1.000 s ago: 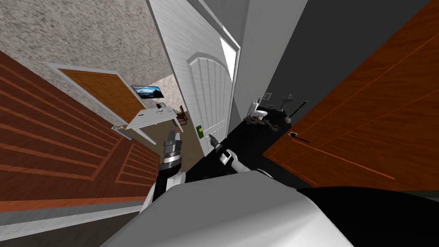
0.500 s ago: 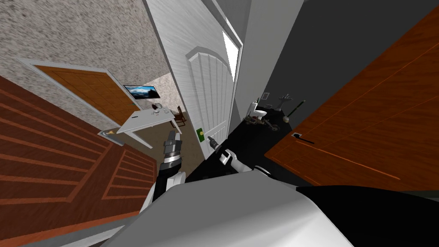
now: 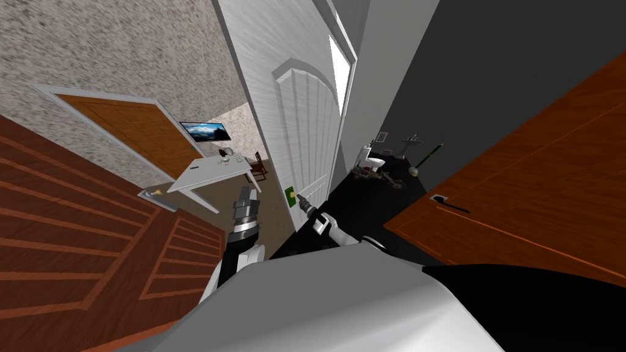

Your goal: Push the door open

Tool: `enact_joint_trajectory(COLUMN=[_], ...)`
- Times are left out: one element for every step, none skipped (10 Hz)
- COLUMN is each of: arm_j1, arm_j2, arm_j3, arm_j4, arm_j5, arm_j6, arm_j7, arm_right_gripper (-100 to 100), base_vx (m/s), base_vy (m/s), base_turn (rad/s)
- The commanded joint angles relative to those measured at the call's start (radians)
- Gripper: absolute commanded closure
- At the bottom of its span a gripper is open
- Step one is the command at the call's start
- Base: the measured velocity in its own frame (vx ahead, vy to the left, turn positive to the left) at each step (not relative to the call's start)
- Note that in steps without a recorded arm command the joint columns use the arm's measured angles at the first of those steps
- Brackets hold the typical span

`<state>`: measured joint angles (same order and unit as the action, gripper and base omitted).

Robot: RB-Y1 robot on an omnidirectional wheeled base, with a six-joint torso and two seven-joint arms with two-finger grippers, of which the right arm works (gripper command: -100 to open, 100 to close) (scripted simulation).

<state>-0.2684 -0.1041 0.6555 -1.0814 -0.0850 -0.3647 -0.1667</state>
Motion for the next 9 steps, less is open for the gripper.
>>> enact_joint_trajectory(arm_j1=[-0.002, -0.002, -0.003, -0.004, -0.003, -0.003, -0.003, -0.003, -0.003], arm_j2=[0.005, 0.010, 0.013, 0.016, 0.014, 0.014, 0.014, 0.014, 0.014], arm_j3=[-0.007, -0.013, -0.017, -0.020, -0.017, -0.017, -0.017, -0.017, -0.017], arm_j4=[0.010, 0.018, 0.023, 0.027, 0.024, 0.024, 0.024, 0.024, 0.024], arm_j5=[0.001, 0.002, 0.003, 0.003, 0.003, 0.003, 0.003, 0.003, 0.003], arm_j6=[-0.003, -0.005, -0.006, -0.007, -0.006, -0.006, -0.006, -0.006, -0.006], arm_j7=[0.003, 0.005, 0.007, 0.009, 0.007, 0.007, 0.007, 0.007, 0.007], arm_right_gripper=[-100, -100, -100, -100, -100, 100, 100, 100, 100], base_vx=[0.167, 0.173, 0.178, 0.156, 0.065, -0.006, -0.021, -0.009, 0.000], base_vy=[0.132, 0.150, 0.149, 0.137, 0.060, -0.006, -0.022, -0.014, 0.000], base_turn=[0.044, 0.049, 0.036, 0.034, 0.000, -0.005, 0.016, 0.019, 0.000])
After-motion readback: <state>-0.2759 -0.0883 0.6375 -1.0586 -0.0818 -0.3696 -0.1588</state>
